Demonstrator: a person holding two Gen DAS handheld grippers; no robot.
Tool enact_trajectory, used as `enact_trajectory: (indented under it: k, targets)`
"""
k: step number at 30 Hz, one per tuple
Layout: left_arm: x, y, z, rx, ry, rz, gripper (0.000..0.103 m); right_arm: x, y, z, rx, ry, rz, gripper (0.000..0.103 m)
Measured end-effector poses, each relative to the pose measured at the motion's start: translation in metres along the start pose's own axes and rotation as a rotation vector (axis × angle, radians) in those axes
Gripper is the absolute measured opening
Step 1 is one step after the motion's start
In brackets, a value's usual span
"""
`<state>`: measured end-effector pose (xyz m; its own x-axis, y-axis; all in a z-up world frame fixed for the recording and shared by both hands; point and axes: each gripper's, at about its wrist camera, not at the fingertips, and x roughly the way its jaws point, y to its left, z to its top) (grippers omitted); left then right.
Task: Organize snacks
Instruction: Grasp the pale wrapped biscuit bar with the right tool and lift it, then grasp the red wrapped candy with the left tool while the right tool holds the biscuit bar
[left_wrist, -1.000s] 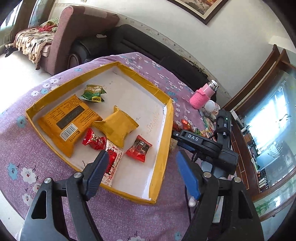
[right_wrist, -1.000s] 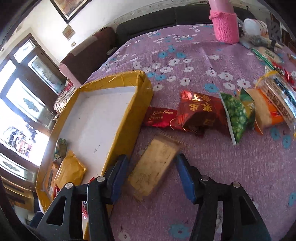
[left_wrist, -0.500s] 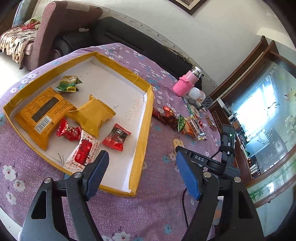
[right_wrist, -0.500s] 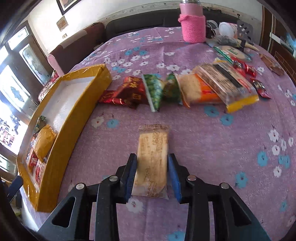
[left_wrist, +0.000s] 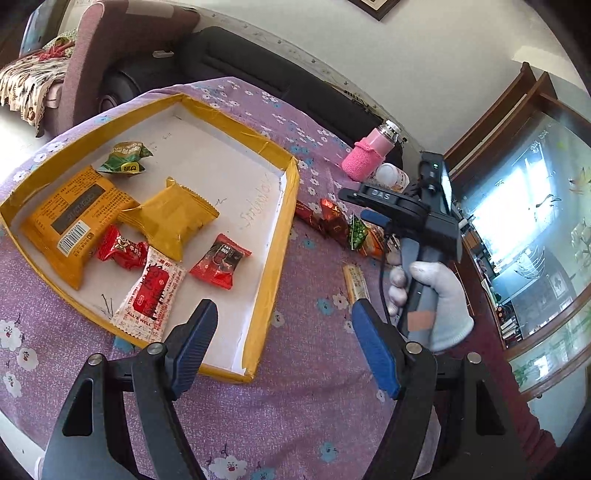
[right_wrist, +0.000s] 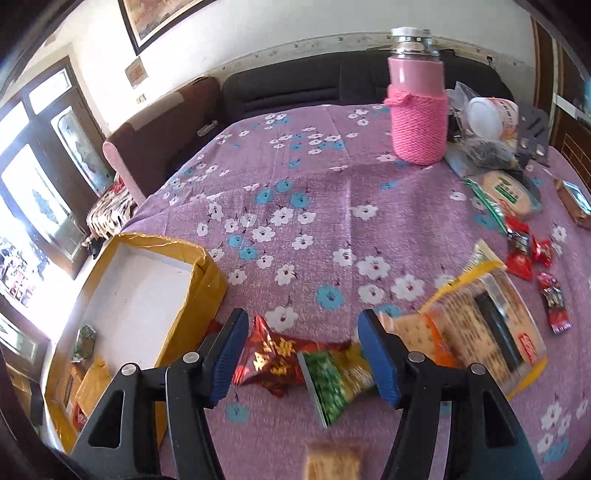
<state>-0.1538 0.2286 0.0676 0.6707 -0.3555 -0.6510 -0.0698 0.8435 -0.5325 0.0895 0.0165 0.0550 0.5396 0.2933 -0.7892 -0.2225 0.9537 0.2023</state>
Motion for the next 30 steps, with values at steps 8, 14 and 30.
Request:
enact_trajectory:
  k: [8,14,30]
  targets:
    - [0.005,0.007,0.001,-0.005,0.011,0.012,0.075,0.008,0.035,-0.03,-0.191,0.222,0.247,0.04]
    - [0.016,-0.002,-0.004,0.019,0.04,0.003,0.075,-0.064,0.008,-0.061,-0.165,0.168,0.379,0.047]
    - [0.031,-0.07,-0.007,0.23,0.039,0.101,0.075,-0.056,-0.005,-0.13,-0.196,0.05,-0.092,0.036]
